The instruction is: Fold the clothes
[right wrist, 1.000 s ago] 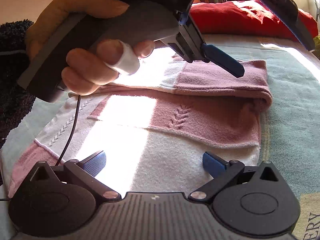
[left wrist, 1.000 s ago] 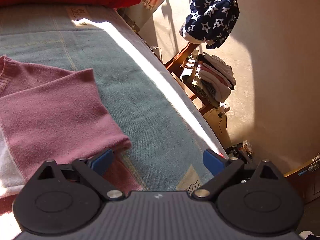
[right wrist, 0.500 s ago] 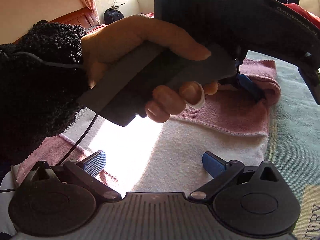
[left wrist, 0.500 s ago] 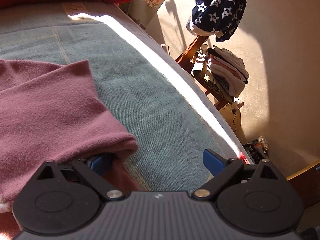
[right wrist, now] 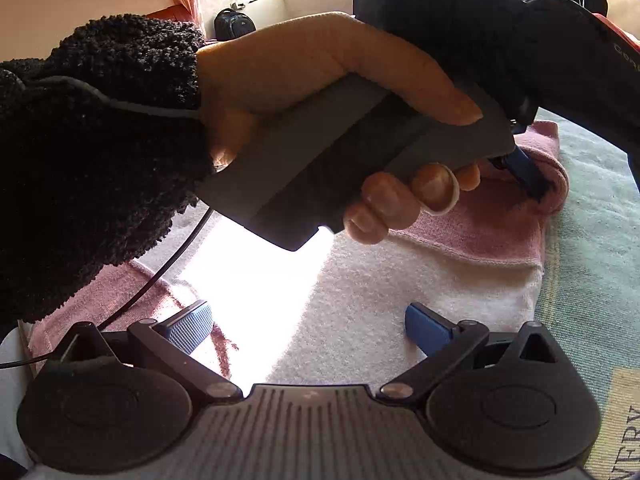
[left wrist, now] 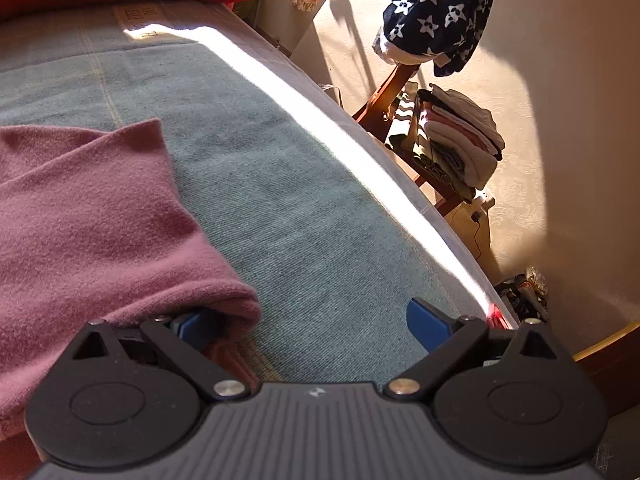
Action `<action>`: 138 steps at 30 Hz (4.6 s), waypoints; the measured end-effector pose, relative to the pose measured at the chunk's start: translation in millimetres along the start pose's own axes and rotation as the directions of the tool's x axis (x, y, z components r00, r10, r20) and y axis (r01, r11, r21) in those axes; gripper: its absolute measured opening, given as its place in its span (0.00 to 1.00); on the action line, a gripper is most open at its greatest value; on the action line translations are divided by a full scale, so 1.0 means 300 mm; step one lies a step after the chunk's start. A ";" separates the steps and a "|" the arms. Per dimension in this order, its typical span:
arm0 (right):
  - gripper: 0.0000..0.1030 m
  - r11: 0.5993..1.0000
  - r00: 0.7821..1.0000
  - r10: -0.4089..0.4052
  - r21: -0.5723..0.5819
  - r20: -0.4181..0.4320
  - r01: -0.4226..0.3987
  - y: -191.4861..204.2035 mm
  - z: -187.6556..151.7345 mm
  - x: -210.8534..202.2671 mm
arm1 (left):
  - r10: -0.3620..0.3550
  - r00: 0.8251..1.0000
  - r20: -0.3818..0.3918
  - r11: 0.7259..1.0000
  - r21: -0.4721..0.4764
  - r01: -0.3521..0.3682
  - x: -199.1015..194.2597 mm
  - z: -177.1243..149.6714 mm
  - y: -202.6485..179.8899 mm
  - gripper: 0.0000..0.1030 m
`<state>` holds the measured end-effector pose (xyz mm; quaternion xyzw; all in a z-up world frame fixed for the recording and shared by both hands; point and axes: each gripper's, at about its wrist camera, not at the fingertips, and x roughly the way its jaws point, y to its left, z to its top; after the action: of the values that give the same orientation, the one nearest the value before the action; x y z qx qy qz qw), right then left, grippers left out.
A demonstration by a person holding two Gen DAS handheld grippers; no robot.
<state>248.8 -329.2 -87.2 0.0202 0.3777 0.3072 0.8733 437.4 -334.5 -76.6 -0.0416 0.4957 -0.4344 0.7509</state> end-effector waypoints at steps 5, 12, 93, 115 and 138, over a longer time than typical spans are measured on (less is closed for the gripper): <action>1.00 1.000 1.000 0.004 0.006 -0.002 -0.004 -0.004 0.005 0.008 | 0.003 0.998 -0.056 1.000 -0.010 -0.003 0.009 0.021 -0.008 0.98; 1.00 1.000 1.000 0.019 0.019 0.004 -0.019 -0.017 0.008 -0.005 | -0.057 0.998 0.005 0.997 0.045 0.057 -0.157 0.019 -0.063 0.98; 1.00 0.968 0.972 -0.229 0.095 -0.061 0.234 0.240 -0.162 -0.161 | 0.448 0.886 0.121 0.894 -0.028 -0.448 -0.850 -0.689 -0.030 0.99; 1.00 0.917 0.918 -0.393 0.052 -0.058 0.396 0.309 -0.215 -0.098 | 0.472 0.855 0.216 0.879 -0.039 -0.476 -0.746 -1.039 0.036 0.99; 1.00 0.922 0.921 -0.388 0.008 0.046 0.388 0.341 -0.335 -0.173 | 0.570 0.768 0.293 0.813 -0.062 -0.579 -0.788 -1.246 -0.096 0.99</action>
<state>100.6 -294.7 -97.9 -0.0482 0.3535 0.1280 0.9254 97.1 -50.7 -83.8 0.0592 0.3588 -0.1806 0.9138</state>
